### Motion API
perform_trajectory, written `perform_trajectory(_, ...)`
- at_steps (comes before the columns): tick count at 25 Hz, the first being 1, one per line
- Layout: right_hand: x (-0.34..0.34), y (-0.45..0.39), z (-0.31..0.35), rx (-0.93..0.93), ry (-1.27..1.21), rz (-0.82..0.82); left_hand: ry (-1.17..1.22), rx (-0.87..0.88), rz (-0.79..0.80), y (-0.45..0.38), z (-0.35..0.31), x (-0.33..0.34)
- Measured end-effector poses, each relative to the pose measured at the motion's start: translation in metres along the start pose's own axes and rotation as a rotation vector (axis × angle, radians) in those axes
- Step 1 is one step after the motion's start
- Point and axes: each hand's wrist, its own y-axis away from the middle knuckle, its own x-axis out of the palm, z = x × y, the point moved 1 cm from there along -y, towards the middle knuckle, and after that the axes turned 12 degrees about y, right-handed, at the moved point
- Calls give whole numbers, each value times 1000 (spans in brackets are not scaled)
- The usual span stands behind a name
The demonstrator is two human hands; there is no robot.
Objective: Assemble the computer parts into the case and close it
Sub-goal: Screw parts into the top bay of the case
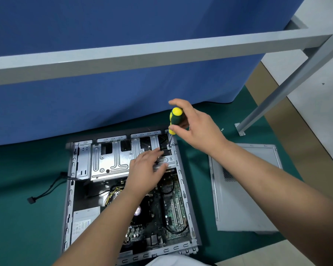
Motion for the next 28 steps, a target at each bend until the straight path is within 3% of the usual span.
perform_trajectory(4,-11,-21,11,-50,330,70,252,-42,-80,-32,-30,-11)
perform_trajectory(6,-21,-29,13,-86,303,104,393,-129,-69,-50,-45,-12)
perform_trajectory(9,-38,-38,15,-114,316,159,425,-172,-106,-69,-57,-13)
perform_trajectory(14,-43,-44,19,-52,654,165,379,-144,-131,-77,-60,-17)
perform_trajectory(19,-66,-53,17,-279,346,518,284,-50,38,-81,-54,-32)
perform_trajectory(22,-63,-55,23,-136,533,404,464,-84,132,-78,-54,-35)
perform_trajectory(25,-51,-54,32,-7,741,277,497,-152,40,-80,-58,-29)
perform_trajectory(28,-51,-53,30,-126,662,321,367,-150,-42,-83,-60,-28)
